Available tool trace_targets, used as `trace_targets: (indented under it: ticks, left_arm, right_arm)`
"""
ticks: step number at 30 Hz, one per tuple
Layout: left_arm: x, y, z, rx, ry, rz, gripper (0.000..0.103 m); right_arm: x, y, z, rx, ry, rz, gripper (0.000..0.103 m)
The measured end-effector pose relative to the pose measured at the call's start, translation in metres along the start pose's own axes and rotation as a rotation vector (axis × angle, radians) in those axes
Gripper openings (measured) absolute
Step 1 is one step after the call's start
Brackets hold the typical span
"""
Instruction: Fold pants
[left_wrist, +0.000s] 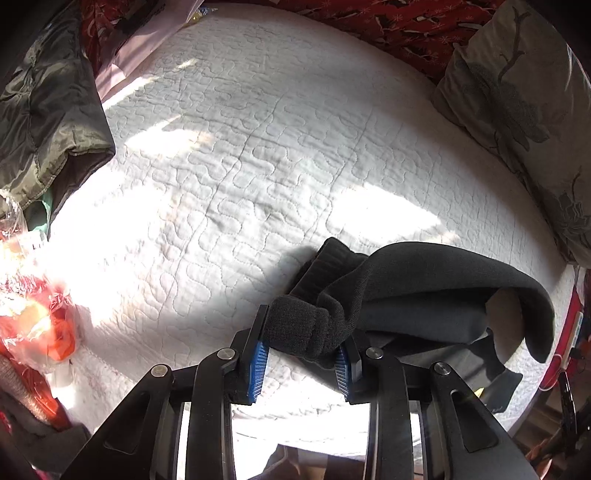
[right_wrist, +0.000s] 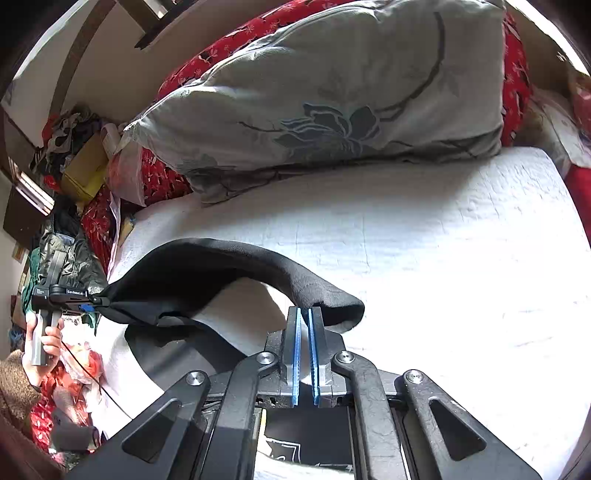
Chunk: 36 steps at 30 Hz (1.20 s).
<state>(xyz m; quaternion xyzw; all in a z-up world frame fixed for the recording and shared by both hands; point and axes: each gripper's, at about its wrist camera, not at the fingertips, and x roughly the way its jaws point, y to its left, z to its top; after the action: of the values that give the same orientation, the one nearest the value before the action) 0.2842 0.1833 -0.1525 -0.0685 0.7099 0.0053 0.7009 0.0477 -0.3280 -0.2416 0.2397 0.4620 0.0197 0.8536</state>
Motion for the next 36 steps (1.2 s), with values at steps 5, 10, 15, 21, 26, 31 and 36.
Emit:
trace_targets:
  ticks: [5, 10, 15, 21, 26, 31, 36]
  left_arm:
    - [0.038, 0.021, -0.033, 0.066, 0.111, 0.051, 0.036]
    - [0.039, 0.029, -0.036, 0.061, 0.120, 0.036, 0.053]
    - [0.023, 0.037, -0.031, 0.013, 0.121, -0.063, 0.067]
    - [0.025, 0.056, -0.027, -0.087, 0.147, -0.152, 0.076]
    - [0.041, 0.073, -0.024, -0.232, 0.173, -0.253, 0.076]
    - [0.046, 0.116, -0.049, -0.528, 0.240, -0.389, 0.081]
    - [0.070, 0.132, -0.060, -0.743, 0.318, -0.458, 0.083]
  right_arm:
    - [0.005, -0.028, -0.075, 0.109, 0.135, -0.098, 0.008]
    - [0.016, -0.048, -0.106, 0.241, 0.206, -0.140, 0.010]
    - [0.040, -0.046, -0.073, 0.389, 0.153, -0.045, 0.051]
    - [0.086, -0.046, -0.039, 0.541, 0.118, -0.019, 0.061]
    - [0.109, -0.048, -0.036, 0.589, 0.137, -0.023, 0.067]
    - [0.114, -0.035, -0.035, 0.604, 0.147, 0.008, 0.078]
    - [0.122, -0.028, -0.035, 0.607, 0.168, -0.001, 0.078]
